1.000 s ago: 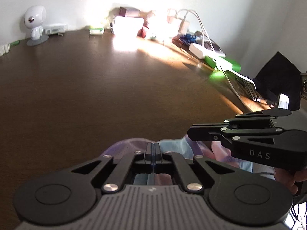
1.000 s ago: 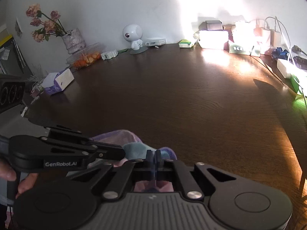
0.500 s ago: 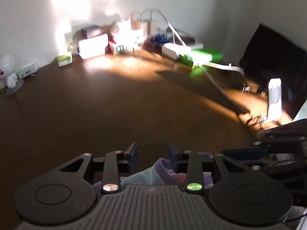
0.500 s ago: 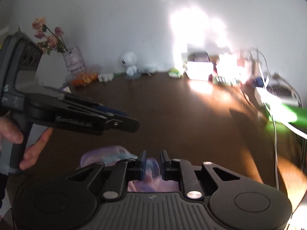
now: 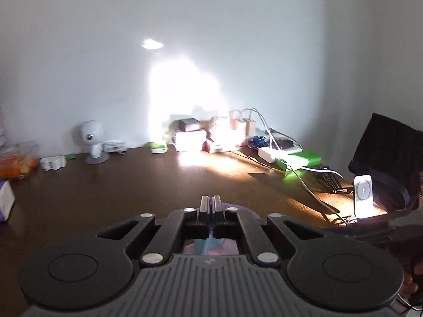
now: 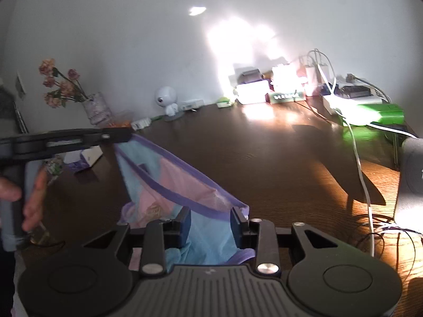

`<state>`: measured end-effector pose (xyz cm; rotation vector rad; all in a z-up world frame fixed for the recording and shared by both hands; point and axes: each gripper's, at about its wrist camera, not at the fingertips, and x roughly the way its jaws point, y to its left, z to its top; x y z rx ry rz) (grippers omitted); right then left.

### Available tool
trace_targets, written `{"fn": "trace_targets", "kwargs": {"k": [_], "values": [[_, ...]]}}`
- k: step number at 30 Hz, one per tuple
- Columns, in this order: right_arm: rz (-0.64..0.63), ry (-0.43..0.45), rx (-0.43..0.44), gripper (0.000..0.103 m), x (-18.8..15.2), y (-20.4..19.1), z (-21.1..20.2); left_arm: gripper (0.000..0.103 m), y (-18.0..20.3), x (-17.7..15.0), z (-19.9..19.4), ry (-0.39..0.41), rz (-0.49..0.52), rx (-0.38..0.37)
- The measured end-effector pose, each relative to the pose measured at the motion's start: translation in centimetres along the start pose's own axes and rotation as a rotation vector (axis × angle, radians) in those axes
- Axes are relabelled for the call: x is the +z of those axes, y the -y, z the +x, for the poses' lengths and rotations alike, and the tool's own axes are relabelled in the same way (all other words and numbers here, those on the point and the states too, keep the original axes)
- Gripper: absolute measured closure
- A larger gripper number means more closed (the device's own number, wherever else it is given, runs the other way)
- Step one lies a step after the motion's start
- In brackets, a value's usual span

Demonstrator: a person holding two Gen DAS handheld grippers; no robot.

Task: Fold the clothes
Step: 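Grasp the garment edge with the left gripper while the right gripper grasps another edge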

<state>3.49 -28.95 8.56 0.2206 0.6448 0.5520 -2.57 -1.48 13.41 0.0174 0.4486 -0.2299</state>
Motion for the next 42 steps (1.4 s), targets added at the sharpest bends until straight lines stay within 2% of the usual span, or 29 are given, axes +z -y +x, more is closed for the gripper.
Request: {"fn": "trace_targets", "kwargs": {"k": [2, 5, 8, 11, 13, 16, 20, 22, 24, 26, 27, 28, 29, 31, 33, 35, 37, 39, 41, 42], "values": [[-0.030, 0.021, 0.051, 0.067, 0.0, -1.2, -0.2, 0.102, -1.1, -3.4, -2.7, -0.029, -0.067, 0.055], [-0.082, 0.009, 0.128, 0.052, -0.3, -3.2, 0.2, 0.102, -1.8, -9.4, -4.5, -0.141, -0.156, 0.101], [-0.133, -0.044, 0.155, 0.052, -0.7, -5.5, 1.3, 0.102, -2.0, -14.1, -4.9, -0.238, -0.173, 0.142], [-0.199, -0.078, 0.170, 0.052, -0.2, -8.2, 2.7, 0.102, -3.1, -15.0, -6.2, -0.211, -0.181, 0.183], [-0.237, -0.107, 0.175, 0.052, 0.5, -10.1, 4.3, 0.102, -3.9, -14.7, -6.8, -0.191, -0.194, 0.177], [-0.312, -0.156, 0.155, 0.056, 0.9, -13.4, 6.8, 0.102, -4.0, -14.5, -7.3, -0.168, -0.173, 0.194], [-0.475, -0.223, 0.090, 0.059, -0.7, -16.8, 8.5, 0.102, -4.4, -15.6, -7.7, -0.165, -0.251, 0.173], [-0.497, -0.286, -0.014, 0.064, -1.9, -16.8, 9.8, 0.102, -4.5, -16.3, -7.8, -0.165, -0.251, 0.177], [-0.470, -0.301, -0.089, 0.071, -2.6, -15.9, 10.0, 0.102, -4.5, -16.7, -7.9, -0.153, -0.247, 0.168], [-0.404, -0.303, -0.089, 0.075, -2.9, -14.9, 9.5, 0.102, -4.6, -16.9, -8.0, -0.147, -0.255, 0.150], [-0.385, -0.301, -0.086, 0.093, -3.0, -14.6, 9.4, 0.102, -4.8, -16.9, -7.9, -0.146, -0.255, 0.145], [-0.361, -0.287, -0.079, 0.098, -3.0, -14.4, 9.0, 0.102, -4.8, -17.0, -8.0, -0.145, -0.254, 0.148], [-0.333, -0.271, -0.072, 0.098, -2.9, -14.2, 8.6, 0.102, -4.9, -17.0, -8.1, -0.140, -0.259, 0.150], [-0.331, -0.179, -0.071, 0.098, -2.7, -14.9, 5.8, 0.102, -5.4, -16.7, -8.7, -0.119, -0.282, 0.144], [-0.359, -0.076, -0.050, 0.099, -2.8, -15.3, 1.3, 0.102, -5.4, -16.6, -9.5, -0.087, -0.294, 0.139], [-0.363, -0.016, -0.073, 0.099, -3.9, -14.8, -3.1, 0.102, -4.8, -16.8, -9.9, -0.066, -0.291, 0.113], [-0.338, -0.022, -0.123, 0.099, -7.2, -13.6, -6.4, 0.102, -3.9, -17.3, -10.1, -0.065, -0.283, 0.081], [-0.291, -0.064, -0.185, 0.099, -11.0, -12.2, -7.9, 0.102, -2.8, -17.9, -10.0, -0.092, -0.273, 0.058], [-0.207, -0.050, -0.251, 0.098, -13.8, -11.0, -9.2, 0.101, -1.6, -18.6, -9.9, -0.116, -0.260, 0.032], [-0.134, -0.035, -0.265, 0.093, -14.5, -10.3, -9.8, 0.101, -0.8, -18.9, -10.0, -0.113, -0.227, 0.041]]}}
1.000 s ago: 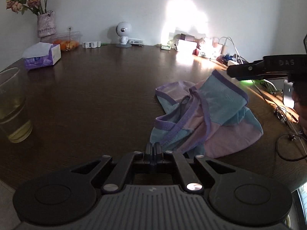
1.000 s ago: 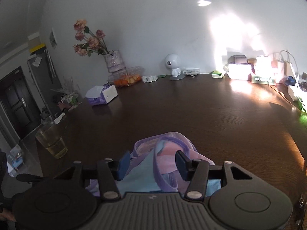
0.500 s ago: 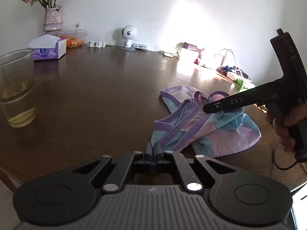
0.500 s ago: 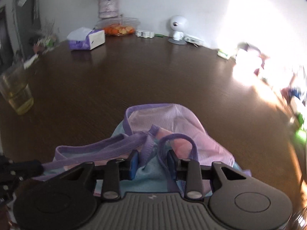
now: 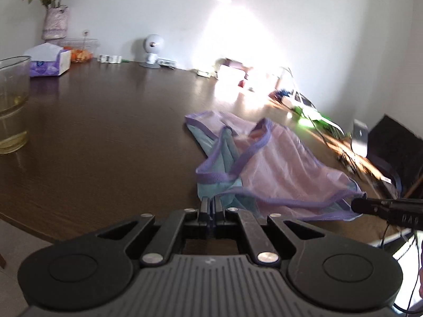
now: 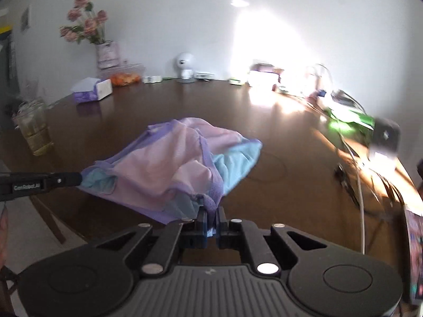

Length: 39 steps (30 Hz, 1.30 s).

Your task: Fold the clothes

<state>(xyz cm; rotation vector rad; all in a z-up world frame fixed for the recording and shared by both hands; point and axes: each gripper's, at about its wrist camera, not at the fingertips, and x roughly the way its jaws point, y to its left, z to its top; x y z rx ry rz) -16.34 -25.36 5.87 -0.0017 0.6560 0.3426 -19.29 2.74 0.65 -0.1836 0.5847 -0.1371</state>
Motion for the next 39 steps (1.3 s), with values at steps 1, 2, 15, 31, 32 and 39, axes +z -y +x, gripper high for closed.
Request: {"fn": "trace_targets", "kwargs": {"k": [1, 2, 15, 31, 32, 39], "values": [[0.060, -0.005, -0.010, 0.091, -0.6, 0.5, -0.4, 0.100, 0.7, -0.4, -0.2, -0.006, 0.044, 0.010], [0.084, -0.005, -0.019, 0.085, -1.0, 0.8, -0.8, 0.100, 1.2, -0.9, -0.4, -0.007, 0.108, 0.013], [-0.312, 0.025, -0.054, 0.071, -1.1, -4.0, -0.4, 0.071, 3.8, -0.4, 1.0, -0.056, 0.346, 0.007], [-0.359, 0.036, -0.171, 0.093, -0.9, -5.0, 2.2, 0.101, 6.1, 0.6, 2.9, -0.067, 0.449, 0.140], [-0.354, 0.045, -0.179, 0.096, -1.0, -4.8, 2.2, 0.101, 6.0, 0.7, 2.8, -0.058, 0.434, 0.136], [-0.377, 0.075, -0.209, 0.092, -1.5, -4.8, 2.2, 0.101, 5.0, 2.3, 0.5, 0.037, 0.302, 0.117]]}}
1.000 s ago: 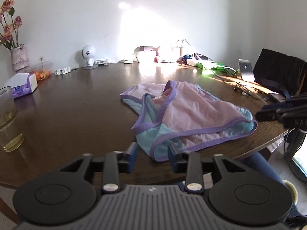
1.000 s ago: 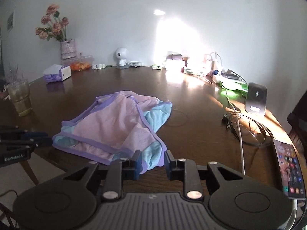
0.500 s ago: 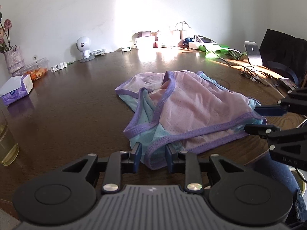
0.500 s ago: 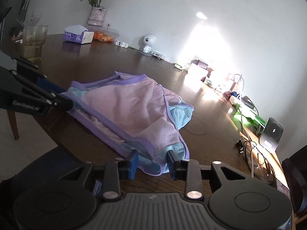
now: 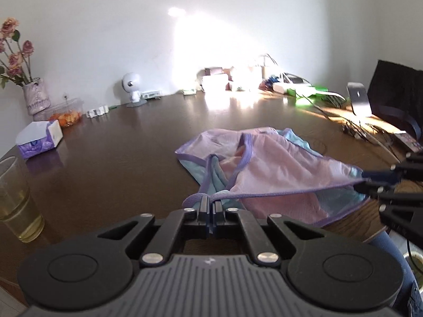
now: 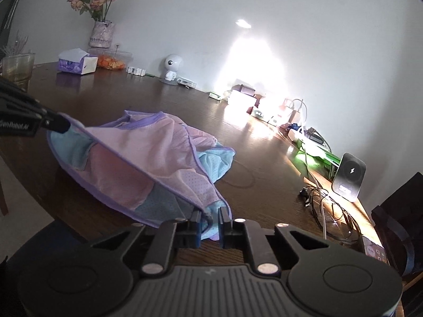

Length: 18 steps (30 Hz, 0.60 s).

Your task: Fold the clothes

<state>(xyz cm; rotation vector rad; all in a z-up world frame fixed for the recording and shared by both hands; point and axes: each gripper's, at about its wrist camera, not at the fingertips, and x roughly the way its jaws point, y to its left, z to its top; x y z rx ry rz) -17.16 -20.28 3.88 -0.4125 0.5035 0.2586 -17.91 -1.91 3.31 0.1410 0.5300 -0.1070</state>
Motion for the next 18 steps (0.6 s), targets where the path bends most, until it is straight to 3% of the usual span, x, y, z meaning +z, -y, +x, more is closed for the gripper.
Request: {"fn": "trace_targets", "kwargs": {"k": [9, 12, 14, 18], "values": [[-0.013, -0.011, -0.002, 0.095, -0.7, -0.4, 0.6, 0.101, -0.5, -1.6, 0.7, -0.060, -0.034, 0.006], [0.017, -0.001, 0.013, 0.102, -0.5, 0.1, 0.4, 0.102, -0.4, -1.2, 0.7, -0.050, -0.033, -0.002], [0.048, 0.036, 0.019, 0.103, 0.6, 1.3, -0.2, 0.102, -0.5, 0.9, 0.8, -0.002, -0.005, -0.002], [0.101, 0.134, 0.052, 0.103, 6.6, 6.1, -0.8, 0.102, -2.0, 10.3, 2.1, 0.170, 0.038, -0.025]]}}
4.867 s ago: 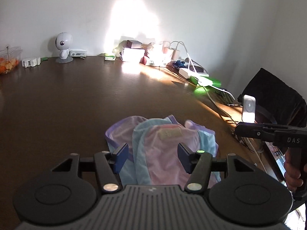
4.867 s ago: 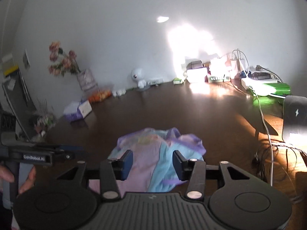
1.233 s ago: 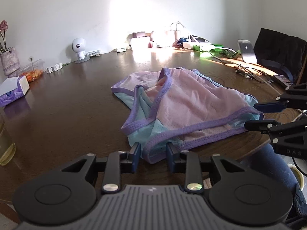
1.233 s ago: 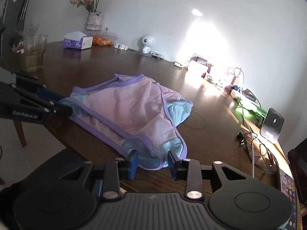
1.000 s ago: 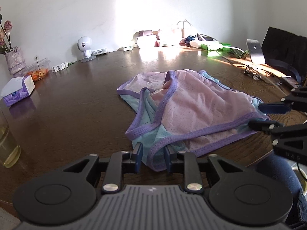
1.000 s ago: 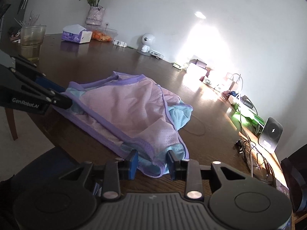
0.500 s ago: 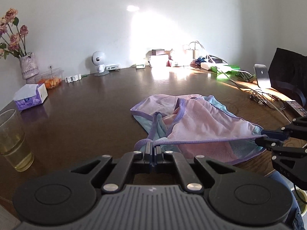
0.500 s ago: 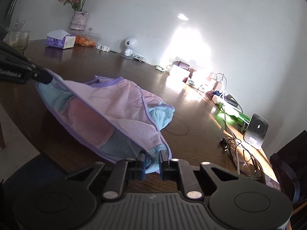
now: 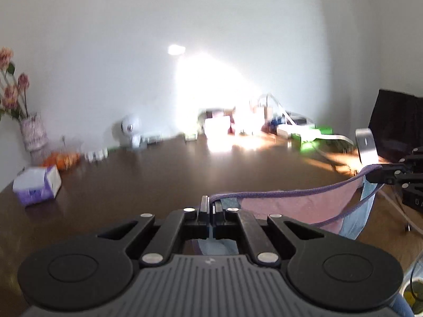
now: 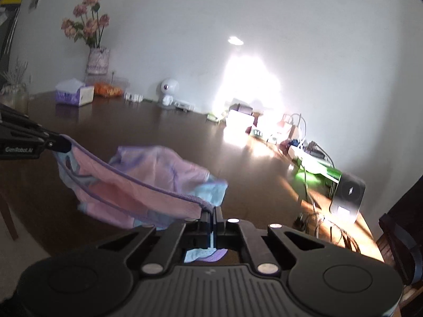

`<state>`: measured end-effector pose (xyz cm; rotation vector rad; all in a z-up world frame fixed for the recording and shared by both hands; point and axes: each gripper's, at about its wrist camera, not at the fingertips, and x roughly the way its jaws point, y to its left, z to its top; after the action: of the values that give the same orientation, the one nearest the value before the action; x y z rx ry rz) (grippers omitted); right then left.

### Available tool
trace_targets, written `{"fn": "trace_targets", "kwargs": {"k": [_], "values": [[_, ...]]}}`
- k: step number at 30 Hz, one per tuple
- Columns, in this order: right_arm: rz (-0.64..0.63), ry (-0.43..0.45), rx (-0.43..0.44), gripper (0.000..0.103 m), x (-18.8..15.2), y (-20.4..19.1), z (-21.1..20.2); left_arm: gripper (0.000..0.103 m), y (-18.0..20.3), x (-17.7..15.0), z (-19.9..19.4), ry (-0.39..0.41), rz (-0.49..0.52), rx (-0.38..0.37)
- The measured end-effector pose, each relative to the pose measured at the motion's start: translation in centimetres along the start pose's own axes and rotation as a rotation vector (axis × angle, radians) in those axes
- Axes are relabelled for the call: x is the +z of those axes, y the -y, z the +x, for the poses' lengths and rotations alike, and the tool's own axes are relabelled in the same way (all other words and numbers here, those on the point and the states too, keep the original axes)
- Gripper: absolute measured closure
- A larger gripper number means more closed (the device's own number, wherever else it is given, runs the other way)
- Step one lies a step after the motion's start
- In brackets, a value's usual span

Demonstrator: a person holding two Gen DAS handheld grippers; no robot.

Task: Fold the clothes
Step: 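Lift the garment by its hem with both grippers and shake it out, then lay the garment flat on the table and open both grippers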

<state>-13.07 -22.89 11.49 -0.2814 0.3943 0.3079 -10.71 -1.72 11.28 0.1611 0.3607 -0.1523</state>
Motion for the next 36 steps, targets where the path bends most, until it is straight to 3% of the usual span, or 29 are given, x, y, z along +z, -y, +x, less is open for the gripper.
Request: {"fn": "trace_targets", "kwargs": {"k": [2, 3, 6, 9, 11, 13, 18, 22, 27, 31, 33, 35, 36], "values": [[-0.005, 0.075, -0.005, 0.103, 5.0, 2.5, 1.3, 0.102, -1.0, 4.5, 4.1, 0.066, 0.017, 0.020], [-0.002, 0.105, -0.005, 0.103, 7.6, 3.8, 2.5, 0.101, -1.2, 7.0, 7.2, 0.058, 0.065, 0.047], [-0.011, 0.132, -0.055, 0.103, 15.4, 6.9, 9.0, 0.101, -2.5, 14.1, 15.2, 0.063, 0.113, 0.115], [-0.040, 0.154, -0.133, 0.103, 22.7, 9.3, 15.8, 0.101, -3.9, 21.4, 18.8, 0.152, 0.111, 0.188], [-0.052, 0.258, -0.220, 0.103, 26.8, 10.5, 16.9, 0.101, -4.7, 25.3, 17.2, 0.259, 0.094, 0.210], [-0.027, 0.391, -0.255, 0.103, 29.7, 11.7, 15.3, 0.102, -5.5, 28.6, 14.5, 0.364, 0.068, 0.216], [-0.048, 0.558, -0.270, 0.103, 31.2, 12.3, 10.1, 0.101, -5.4, 30.5, 6.8, 0.548, 0.096, 0.196], [-0.070, 0.539, -0.234, 0.103, 29.7, 11.7, 8.0, 0.101, -4.3, 27.8, 3.5, 0.519, 0.092, 0.186], [-0.098, 0.363, -0.170, 0.102, 22.6, 10.3, 8.7, 0.101, -1.4, 18.5, 4.2, 0.290, 0.104, 0.176], [-0.026, 0.143, -0.012, 0.102, 12.4, 8.9, 9.8, 0.101, 2.0, 5.0, 4.7, 0.023, 0.097, 0.122], [0.010, 0.013, 0.096, 0.103, 6.5, 7.7, 9.3, 0.101, 3.6, -1.9, 3.6, -0.118, 0.109, 0.053], [0.047, -0.109, 0.191, 0.103, 0.8, 6.1, 7.9, 0.097, 4.7, -6.9, 2.1, -0.233, 0.126, 0.001], [0.067, -0.161, 0.242, 0.102, -1.4, 5.3, 6.7, 0.090, 3.6, -9.4, 0.1, -0.264, 0.093, -0.025]]}}
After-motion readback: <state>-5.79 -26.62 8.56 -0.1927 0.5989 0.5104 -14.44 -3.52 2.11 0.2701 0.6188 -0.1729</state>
